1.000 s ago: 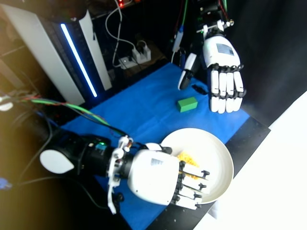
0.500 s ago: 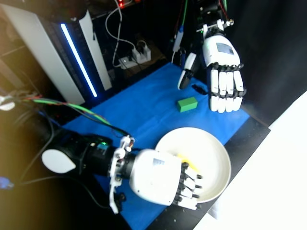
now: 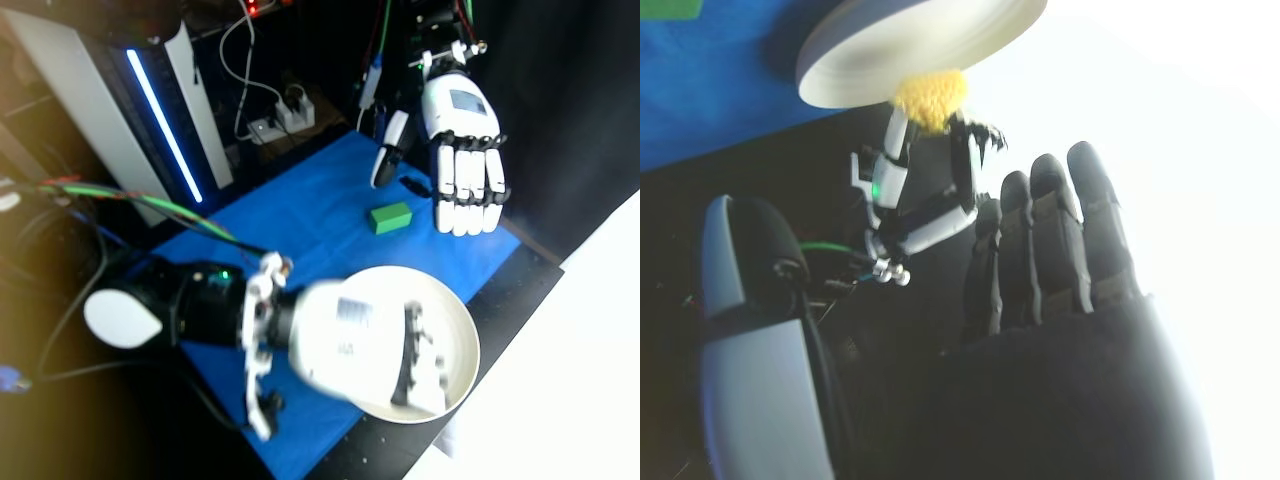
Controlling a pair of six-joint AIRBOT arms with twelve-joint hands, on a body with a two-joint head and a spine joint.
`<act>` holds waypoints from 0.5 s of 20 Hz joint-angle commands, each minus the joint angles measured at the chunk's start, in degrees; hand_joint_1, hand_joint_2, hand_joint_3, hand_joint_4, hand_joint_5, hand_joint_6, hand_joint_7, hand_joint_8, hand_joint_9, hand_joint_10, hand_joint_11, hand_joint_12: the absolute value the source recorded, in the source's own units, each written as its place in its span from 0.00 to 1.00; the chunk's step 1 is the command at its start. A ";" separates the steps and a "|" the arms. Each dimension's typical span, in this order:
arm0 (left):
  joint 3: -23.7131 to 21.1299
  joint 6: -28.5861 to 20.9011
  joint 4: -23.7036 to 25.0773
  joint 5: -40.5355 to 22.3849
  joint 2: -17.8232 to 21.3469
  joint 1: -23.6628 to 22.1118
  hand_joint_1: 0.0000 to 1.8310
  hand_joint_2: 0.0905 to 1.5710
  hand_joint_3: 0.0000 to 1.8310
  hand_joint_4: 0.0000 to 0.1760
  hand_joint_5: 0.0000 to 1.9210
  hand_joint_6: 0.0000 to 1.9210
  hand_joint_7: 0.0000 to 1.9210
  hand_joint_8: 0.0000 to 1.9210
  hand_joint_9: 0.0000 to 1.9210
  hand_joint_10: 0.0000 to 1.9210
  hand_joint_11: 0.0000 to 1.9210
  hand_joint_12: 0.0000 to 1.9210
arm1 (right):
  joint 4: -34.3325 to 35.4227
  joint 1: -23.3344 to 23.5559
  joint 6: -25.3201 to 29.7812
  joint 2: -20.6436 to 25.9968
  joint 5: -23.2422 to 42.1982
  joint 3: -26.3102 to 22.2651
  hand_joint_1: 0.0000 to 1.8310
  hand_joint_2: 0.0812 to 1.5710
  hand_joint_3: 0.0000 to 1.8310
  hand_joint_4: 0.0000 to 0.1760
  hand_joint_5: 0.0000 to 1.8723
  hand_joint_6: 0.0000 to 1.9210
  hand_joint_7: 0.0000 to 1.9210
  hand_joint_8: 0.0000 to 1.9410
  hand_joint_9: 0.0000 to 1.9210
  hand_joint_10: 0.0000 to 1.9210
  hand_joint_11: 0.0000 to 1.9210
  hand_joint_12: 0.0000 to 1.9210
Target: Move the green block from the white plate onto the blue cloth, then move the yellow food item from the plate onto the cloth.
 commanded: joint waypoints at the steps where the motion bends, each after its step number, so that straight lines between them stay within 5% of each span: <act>1: -0.02 -0.17 -1.56 -5.86 0.00 -0.67 0.44 0.48 0.00 0.04 0.12 0.00 0.18 0.00 0.15 0.00 0.01 0.26 | 2.34 1.90 -0.17 1.33 8.64 -0.51 0.64 0.65 0.00 0.00 0.60 0.38 0.42 0.40 0.29 0.80 0.25 1.00; 2: -0.02 -0.17 -1.95 -5.83 0.03 -0.38 0.44 0.48 0.00 0.00 0.12 0.00 0.18 0.00 0.15 0.00 0.01 0.27 | 2.34 2.02 -0.17 2.63 9.90 -2.16 0.68 0.69 0.00 0.00 0.62 0.27 0.44 0.63 0.31 0.77 0.25 1.00; 3: -0.02 -0.17 -2.47 -5.86 0.07 0.03 0.44 0.49 0.00 0.00 0.12 0.00 0.18 0.00 0.14 0.00 0.00 0.28 | 2.34 2.03 -0.17 3.92 11.37 -3.96 0.69 0.68 0.00 0.00 0.65 0.22 0.46 0.65 0.33 0.70 0.25 0.97; 4: -0.01 -0.16 -2.96 -5.86 0.12 0.35 0.44 0.49 0.00 0.00 0.12 0.00 0.18 0.00 0.14 0.00 0.00 0.31 | 2.29 2.03 -0.17 5.10 12.68 -5.59 0.69 0.69 0.00 0.00 0.65 0.19 0.45 0.69 0.33 0.74 0.27 0.98; 5: -0.01 -0.16 -3.31 -5.86 0.19 0.64 0.44 0.49 0.00 0.00 0.11 0.00 0.17 0.00 0.14 0.00 0.00 0.33 | 2.10 2.03 -0.17 6.33 13.85 -7.37 0.66 0.64 0.00 0.00 0.65 0.27 0.39 0.57 0.26 0.77 0.20 1.00; 6: -0.02 -0.16 -3.65 -5.86 0.25 0.88 0.43 0.49 0.00 0.00 0.11 0.00 0.17 0.00 0.14 0.00 0.00 0.33 | 2.04 2.03 -0.17 7.68 15.13 -9.13 0.67 0.69 0.00 0.00 0.63 0.28 0.39 0.69 0.23 0.76 0.16 1.00; 7: -0.04 -0.16 -3.82 -5.77 0.28 0.95 0.44 0.50 0.00 0.01 0.12 0.00 0.18 0.00 0.15 0.01 0.00 0.32 | 1.96 2.02 -0.17 9.21 16.53 -11.14 0.65 0.65 0.00 0.00 0.62 0.33 0.31 0.75 0.21 0.93 0.18 1.00; 8: -0.04 -0.16 -3.97 -5.62 0.30 1.10 0.44 0.50 0.00 0.04 0.12 0.00 0.18 0.00 0.16 0.00 0.00 0.32 | 1.86 2.02 -0.17 10.62 17.72 -12.86 0.65 0.64 0.00 0.00 0.63 0.33 0.33 0.81 0.26 0.99 0.24 1.00; 10: -0.06 -0.09 -5.30 -5.81 0.54 2.18 0.45 0.51 0.00 0.05 0.13 0.00 0.19 0.00 0.16 0.00 0.00 0.31 | 0.63 2.01 -0.17 13.97 20.52 -16.89 0.65 0.64 0.00 0.00 0.62 0.34 0.39 0.87 0.32 1.00 0.31 1.00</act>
